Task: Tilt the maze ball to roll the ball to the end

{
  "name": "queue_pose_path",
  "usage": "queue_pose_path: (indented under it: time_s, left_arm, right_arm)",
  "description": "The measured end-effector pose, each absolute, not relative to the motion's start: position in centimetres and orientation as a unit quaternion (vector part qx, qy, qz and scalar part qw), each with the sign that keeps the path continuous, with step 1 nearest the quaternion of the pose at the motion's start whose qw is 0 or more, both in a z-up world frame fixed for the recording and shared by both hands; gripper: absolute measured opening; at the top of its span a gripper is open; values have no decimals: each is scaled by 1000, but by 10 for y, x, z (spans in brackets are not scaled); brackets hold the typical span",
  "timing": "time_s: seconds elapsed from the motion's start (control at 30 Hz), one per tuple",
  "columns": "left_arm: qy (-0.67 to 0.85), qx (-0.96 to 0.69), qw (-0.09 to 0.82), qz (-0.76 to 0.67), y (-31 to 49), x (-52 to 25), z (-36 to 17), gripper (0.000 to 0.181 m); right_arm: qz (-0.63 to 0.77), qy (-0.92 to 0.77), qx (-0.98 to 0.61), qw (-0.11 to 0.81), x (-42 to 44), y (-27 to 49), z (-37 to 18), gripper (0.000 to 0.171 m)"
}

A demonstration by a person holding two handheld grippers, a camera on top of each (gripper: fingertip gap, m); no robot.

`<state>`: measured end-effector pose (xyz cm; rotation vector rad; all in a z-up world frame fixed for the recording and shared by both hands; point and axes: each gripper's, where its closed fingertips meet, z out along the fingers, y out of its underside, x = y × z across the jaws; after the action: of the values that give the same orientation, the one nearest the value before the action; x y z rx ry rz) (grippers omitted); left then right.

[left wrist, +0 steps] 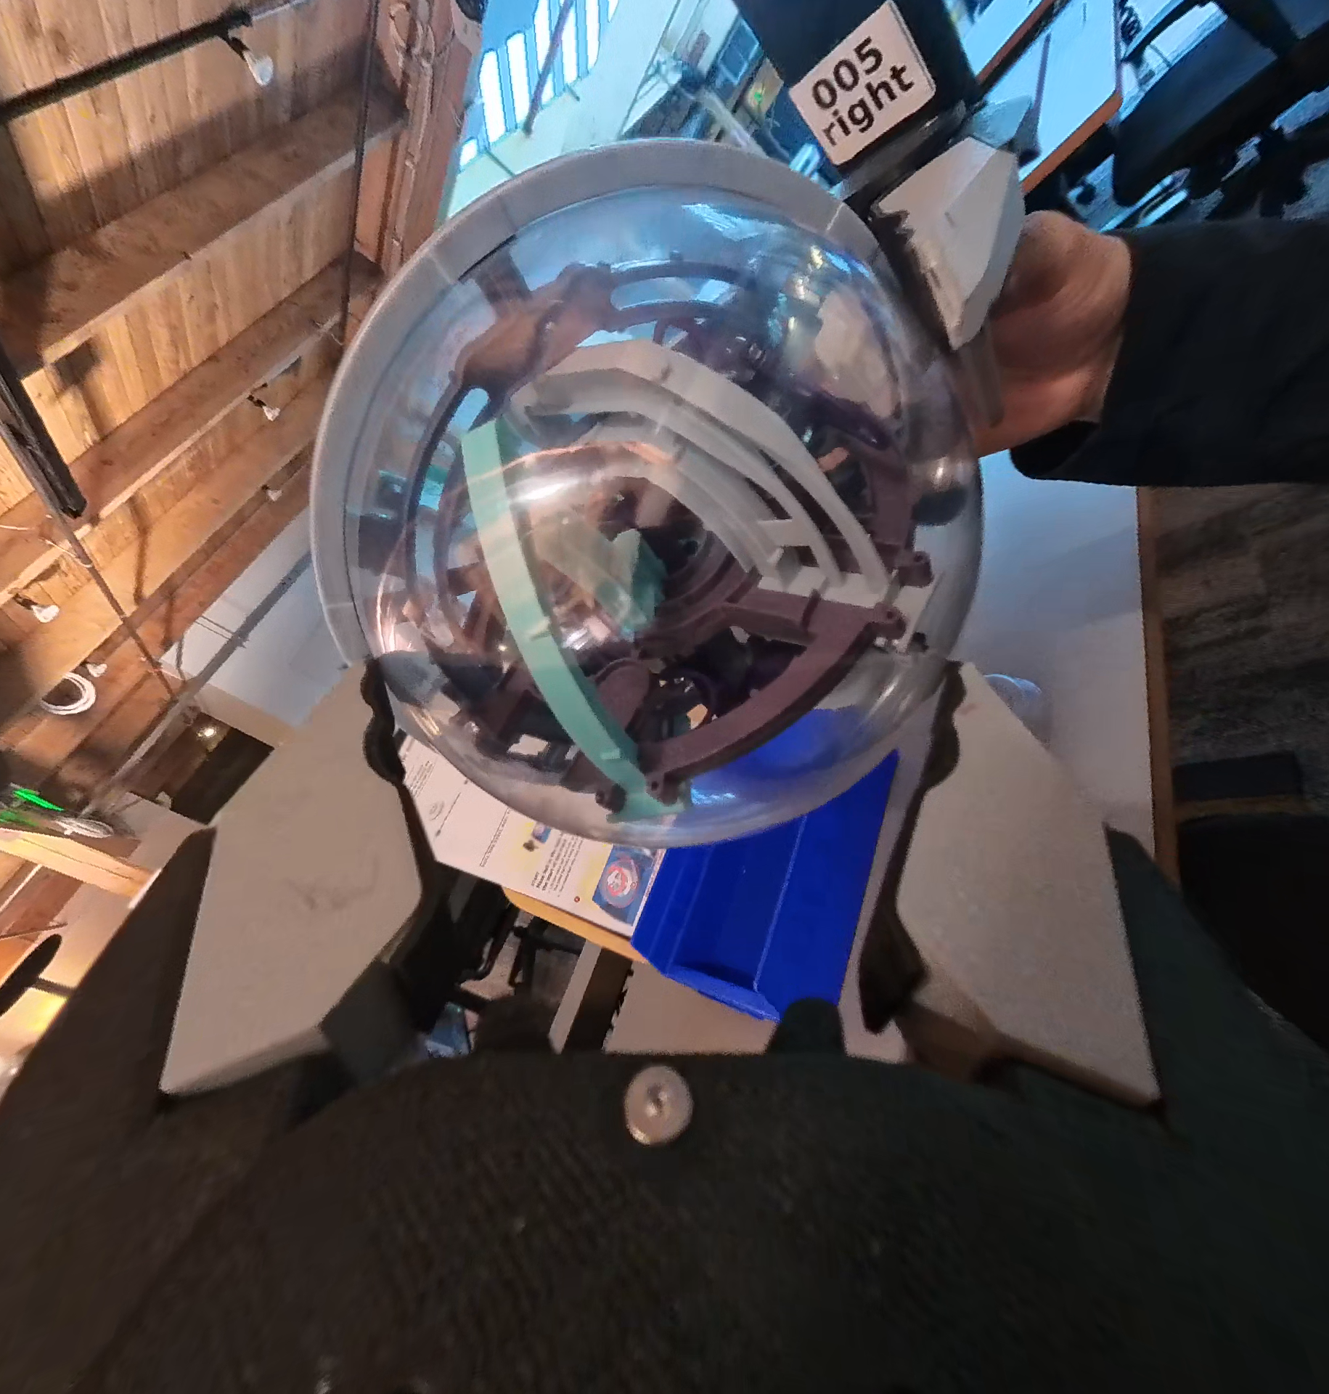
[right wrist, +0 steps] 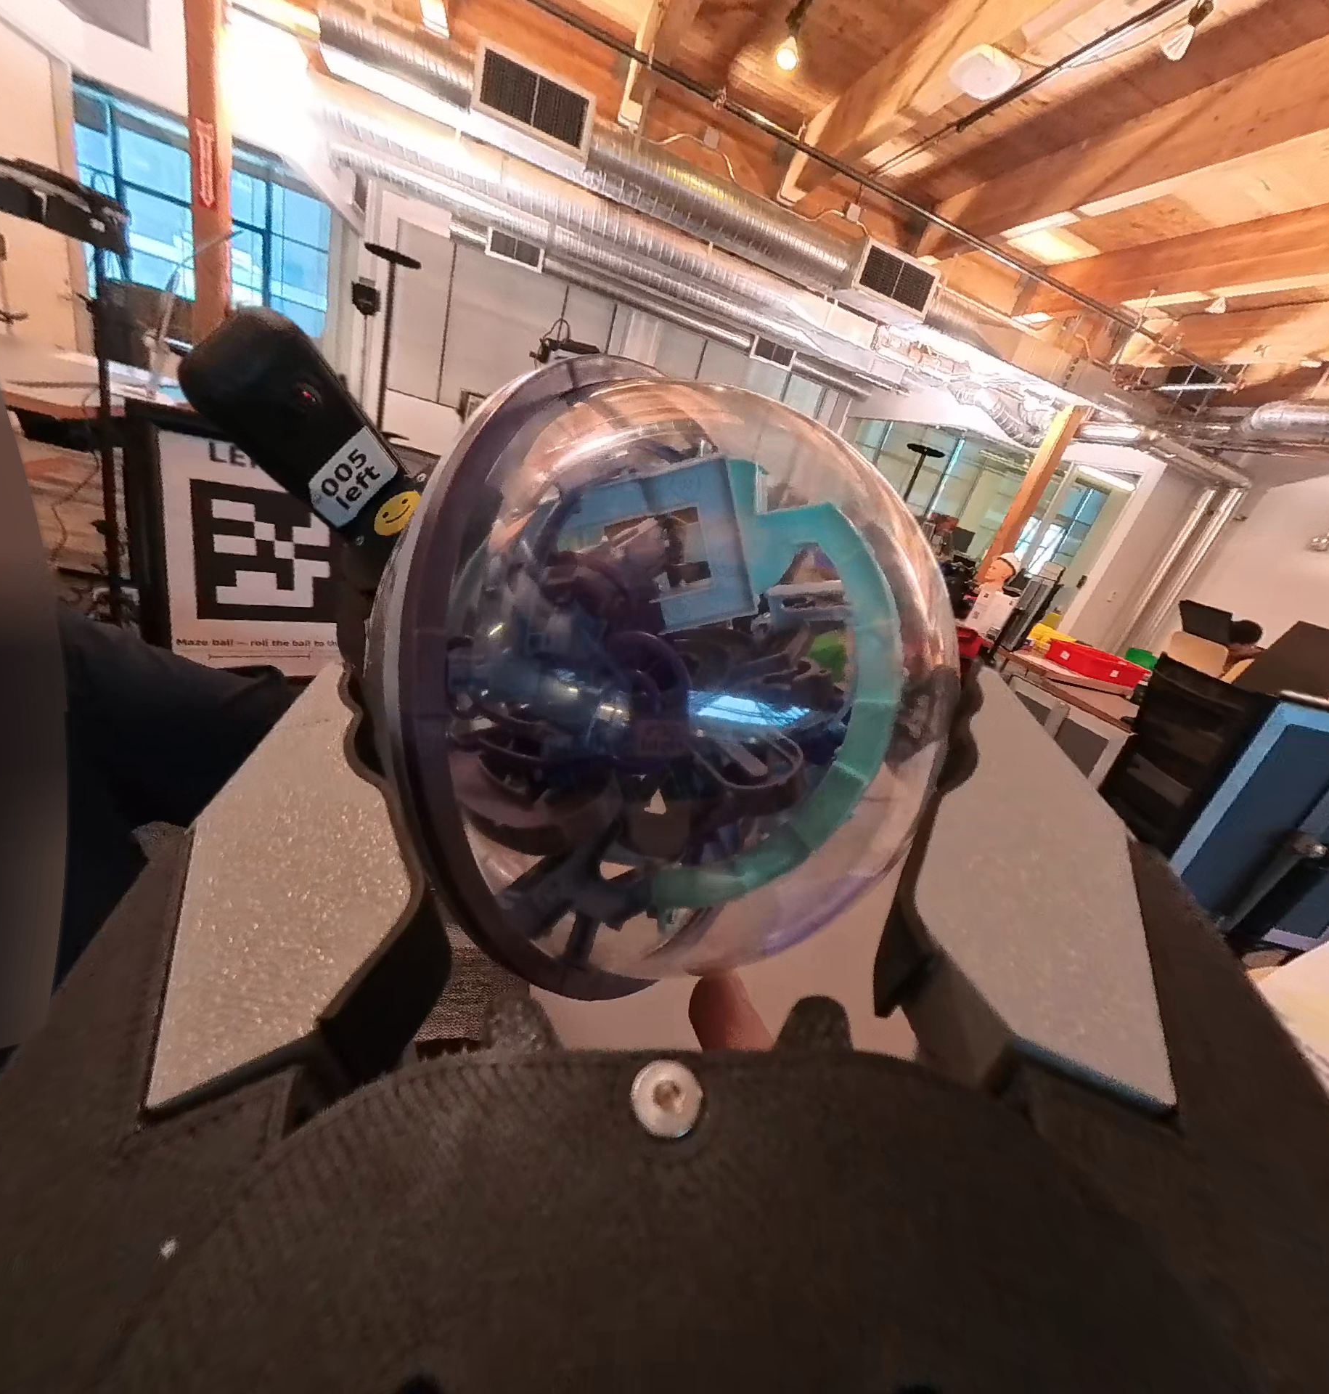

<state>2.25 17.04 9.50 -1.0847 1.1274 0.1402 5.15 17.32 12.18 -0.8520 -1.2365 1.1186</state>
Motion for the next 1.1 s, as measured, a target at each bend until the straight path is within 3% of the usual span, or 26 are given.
queue_pose_path:
  time_s: [0.2, 0.53, 1.1]
  left_arm:
    - [503, -484, 714, 51, 163, 27, 63, 138]
    - [504, -488, 707, 88, 165, 22, -26, 138]
    - [492, -467, 733, 47, 166, 27, -47, 138]
  right_arm:
    - [498, -531, -367, 580, 55, 168, 90, 145]
    - [411, -553, -373, 621, 52, 159, 5, 145]
    - [405, -559, -388, 610, 54, 162, -17, 145]
